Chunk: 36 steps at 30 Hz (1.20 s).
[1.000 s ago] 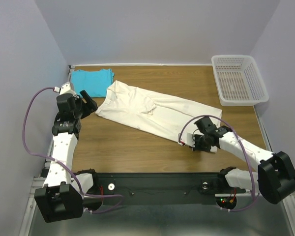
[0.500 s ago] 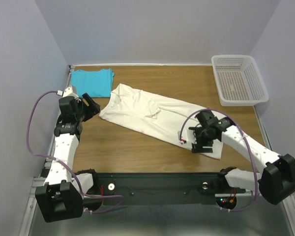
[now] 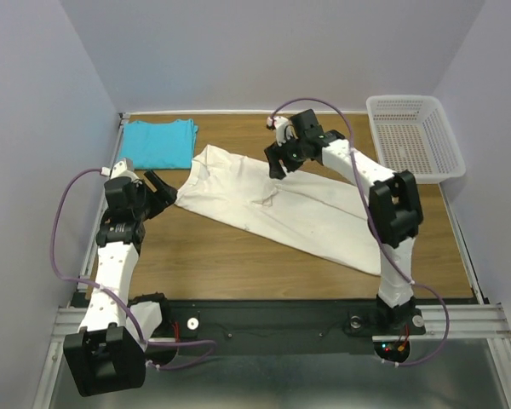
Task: Fold and stack the t-shirts
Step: Fold the tshirt
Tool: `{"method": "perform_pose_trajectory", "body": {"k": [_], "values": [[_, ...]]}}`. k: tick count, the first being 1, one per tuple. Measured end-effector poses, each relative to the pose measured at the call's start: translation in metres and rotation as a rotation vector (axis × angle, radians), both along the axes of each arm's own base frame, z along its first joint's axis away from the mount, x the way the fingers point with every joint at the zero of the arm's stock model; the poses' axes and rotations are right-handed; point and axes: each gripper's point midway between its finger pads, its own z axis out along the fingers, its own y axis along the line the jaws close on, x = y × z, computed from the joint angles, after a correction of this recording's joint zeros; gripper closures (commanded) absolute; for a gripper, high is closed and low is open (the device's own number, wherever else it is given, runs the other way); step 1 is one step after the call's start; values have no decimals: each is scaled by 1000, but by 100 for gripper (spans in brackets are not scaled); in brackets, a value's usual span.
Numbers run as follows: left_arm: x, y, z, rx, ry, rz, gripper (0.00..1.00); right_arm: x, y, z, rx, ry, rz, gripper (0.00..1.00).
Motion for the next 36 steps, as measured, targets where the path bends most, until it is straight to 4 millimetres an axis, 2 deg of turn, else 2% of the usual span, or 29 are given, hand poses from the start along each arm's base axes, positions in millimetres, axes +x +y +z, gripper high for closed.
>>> {"method": "perform_pose_trajectory", "body": {"k": [3,7,11,14,21,32,36], "values": [[-3,-3,-8,-17,20,-4,19,42,27,-8,110,55,-125,25],[-4,-4,-12,-24,25,-5,19,75,47,-24,192,122,-214,25],[-3,-4,-11,-28,19,-9,20,101,61,-39,245,156,-276,25],[-2,-5,-10,-32,13,-12,19,113,67,-50,263,167,-295,25],[-1,-6,-11,-34,15,-15,20,119,73,-68,273,190,-299,26],[0,-6,-17,-37,35,-15,20,110,85,-68,327,238,-233,33],[1,-6,-17,-38,32,-15,20,108,87,-68,332,246,-224,40]]}}
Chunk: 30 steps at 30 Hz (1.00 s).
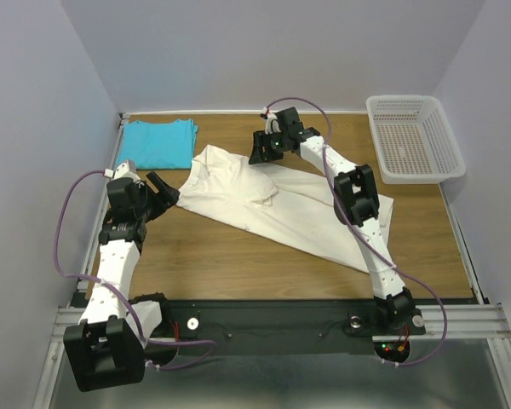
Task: Fold and stack the t-shirts
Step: Fold the tshirt
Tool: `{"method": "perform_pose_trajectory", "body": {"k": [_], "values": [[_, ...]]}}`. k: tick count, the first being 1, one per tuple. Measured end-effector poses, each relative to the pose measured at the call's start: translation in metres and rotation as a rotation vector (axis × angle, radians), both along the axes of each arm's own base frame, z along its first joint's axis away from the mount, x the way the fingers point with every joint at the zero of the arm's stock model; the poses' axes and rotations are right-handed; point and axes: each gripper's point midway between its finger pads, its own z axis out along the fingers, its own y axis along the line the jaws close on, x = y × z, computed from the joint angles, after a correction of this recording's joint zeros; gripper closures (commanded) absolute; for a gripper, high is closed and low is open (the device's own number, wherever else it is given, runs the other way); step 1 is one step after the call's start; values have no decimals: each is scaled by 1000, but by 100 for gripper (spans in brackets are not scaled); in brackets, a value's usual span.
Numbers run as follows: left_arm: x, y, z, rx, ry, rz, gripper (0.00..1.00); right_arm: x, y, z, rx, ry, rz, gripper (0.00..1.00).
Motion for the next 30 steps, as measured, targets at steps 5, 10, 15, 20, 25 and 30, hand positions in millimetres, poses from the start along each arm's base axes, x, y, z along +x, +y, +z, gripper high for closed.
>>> {"method": "perform_pose_trajectory", "body": {"k": [5,10,15,20,25,30], "values": [[-1,-1,-5,-4,10,0,20,0,1,-4,2,6,-2,46],[-1,-1,-5,-5,8,0,20,5,2,-6,7,4,-13,67],[-1,-1,-5,-5,8,0,20,9,3,-11,8,8,-28,90],[-1,-1,-5,-5,10,0,20,12,-1,-14,15,23,-49,99],[-1,-1,-5,-5,10,0,20,19,-10,-14,28,38,-85,99],[-1,-1,-6,-5,10,0,20,38,-35,-13,33,39,-163,100]]}}
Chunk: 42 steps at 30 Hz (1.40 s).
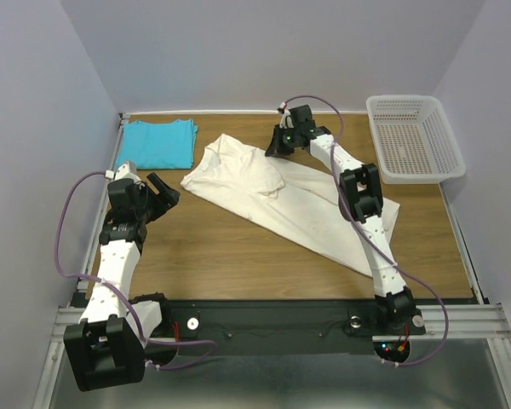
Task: Fold and stack the t-shirts
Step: Fold the tshirt
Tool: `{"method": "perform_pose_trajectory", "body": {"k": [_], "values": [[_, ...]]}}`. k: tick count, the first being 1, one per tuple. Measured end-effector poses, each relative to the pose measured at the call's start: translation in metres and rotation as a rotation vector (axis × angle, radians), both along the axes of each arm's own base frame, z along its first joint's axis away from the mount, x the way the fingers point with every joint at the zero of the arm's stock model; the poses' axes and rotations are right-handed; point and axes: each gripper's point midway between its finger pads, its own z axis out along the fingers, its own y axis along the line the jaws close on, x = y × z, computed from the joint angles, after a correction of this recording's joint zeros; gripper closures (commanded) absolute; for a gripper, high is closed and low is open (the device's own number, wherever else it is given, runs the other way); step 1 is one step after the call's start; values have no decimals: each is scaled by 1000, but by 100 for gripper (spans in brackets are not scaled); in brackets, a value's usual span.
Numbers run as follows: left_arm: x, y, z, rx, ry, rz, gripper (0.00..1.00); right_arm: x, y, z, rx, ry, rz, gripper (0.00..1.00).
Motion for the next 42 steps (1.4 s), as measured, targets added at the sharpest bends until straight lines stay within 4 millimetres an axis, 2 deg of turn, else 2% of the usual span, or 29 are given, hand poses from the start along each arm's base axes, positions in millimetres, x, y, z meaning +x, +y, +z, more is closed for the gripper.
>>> {"method": "perform_pose_trajectory", "body": {"k": [3,8,12,13,15,16,18,24,26,27,29,30,32,33,35,36,38,40,42], "values": [[0,0,0,-1,0,-1,20,18,-26,0,-6,-8,-74,99],[0,-2,0,-6,-1,-9,20,51,-80,0,-29,-30,-236,99],[1,-4,-1,-14,2,-20,20,71,-117,-1,-52,-42,-366,100],[1,-5,-2,-16,3,-23,20,74,-125,-1,-57,-44,-390,97],[1,-6,-4,-20,2,-29,20,79,-136,-1,-64,-47,-423,86],[1,-7,-6,-26,5,-36,20,81,-140,-1,-67,-51,-434,71],[1,-10,-8,-35,8,-47,20,82,-142,1,-67,-59,-437,52],[4,-24,-14,-86,-7,-115,20,74,-146,18,-126,-104,-421,28],[5,-32,-15,-97,-12,-146,20,68,-152,31,-168,-134,-403,23],[6,-38,-16,-102,-12,-164,20,65,-155,40,-190,-159,-387,17],[7,-58,-18,-116,-12,-218,21,57,-161,66,-228,-216,-355,16],[7,-72,-19,-127,-14,-256,22,50,-163,77,-245,-241,-332,11],[6,-94,-22,-148,-9,-308,25,24,-167,115,-283,-316,-245,11],[6,-107,-25,-168,0,-330,26,13,-167,125,-296,-348,-199,10],[11,-116,-33,-188,20,-324,27,-28,-169,166,-313,-436,-92,10],[16,-119,-42,-197,41,-306,28,-44,-169,178,-312,-469,-60,10],[29,-120,-55,-208,81,-264,30,-84,-171,200,-310,-532,9,10],[52,-126,-66,-217,112,-231,30,-116,-173,211,-313,-568,54,9],[77,-135,-71,-226,119,-218,31,-141,-175,211,-318,-589,85,9]]}}
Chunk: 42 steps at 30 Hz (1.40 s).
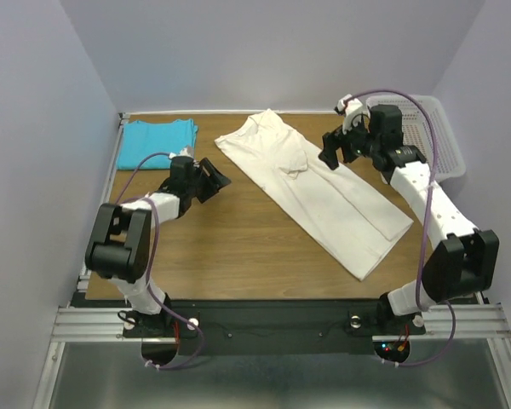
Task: Fold and stack the t-shirts
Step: Fold the tshirt
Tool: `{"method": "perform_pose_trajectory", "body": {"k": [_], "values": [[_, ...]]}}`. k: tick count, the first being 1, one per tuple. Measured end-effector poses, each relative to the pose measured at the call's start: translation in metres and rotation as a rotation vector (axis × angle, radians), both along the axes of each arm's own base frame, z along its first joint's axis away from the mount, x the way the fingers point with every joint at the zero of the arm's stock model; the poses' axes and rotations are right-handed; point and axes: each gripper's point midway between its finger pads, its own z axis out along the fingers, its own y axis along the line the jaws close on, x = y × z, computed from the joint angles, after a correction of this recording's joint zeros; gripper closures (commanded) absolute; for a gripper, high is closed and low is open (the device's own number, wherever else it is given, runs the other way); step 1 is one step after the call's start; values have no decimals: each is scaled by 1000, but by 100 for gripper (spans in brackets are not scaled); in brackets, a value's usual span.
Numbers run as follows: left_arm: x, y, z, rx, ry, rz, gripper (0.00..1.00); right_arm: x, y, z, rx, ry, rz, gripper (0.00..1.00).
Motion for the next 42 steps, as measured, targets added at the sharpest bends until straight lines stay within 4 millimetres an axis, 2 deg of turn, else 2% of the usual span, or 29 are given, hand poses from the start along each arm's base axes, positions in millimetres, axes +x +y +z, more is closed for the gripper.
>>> {"method": "perform_pose_trajectory", "body": {"k": [4,8,13,16,23,30,37,42], "values": [[54,-29,0,-28,-31,-9,33,-33,-8,-26,-25,53,8,9],[79,-43,-9,-38,-32,4,40,-48,-21,-47,-33,104,-13,9],[106,-49,-33,-37,12,38,44,-49,-48,-47,-12,113,-75,9],[120,-49,-32,-34,4,56,46,-48,-59,-43,5,110,-104,9],[134,-48,-39,-12,19,81,68,-48,-65,-39,41,116,-117,9],[142,-51,-45,-6,26,76,100,-51,-74,-28,64,94,-135,9],[144,-48,-45,14,25,67,100,-55,-75,-28,72,94,-136,9],[146,-38,-45,28,20,68,100,-55,-77,-28,75,93,-139,9]]}}
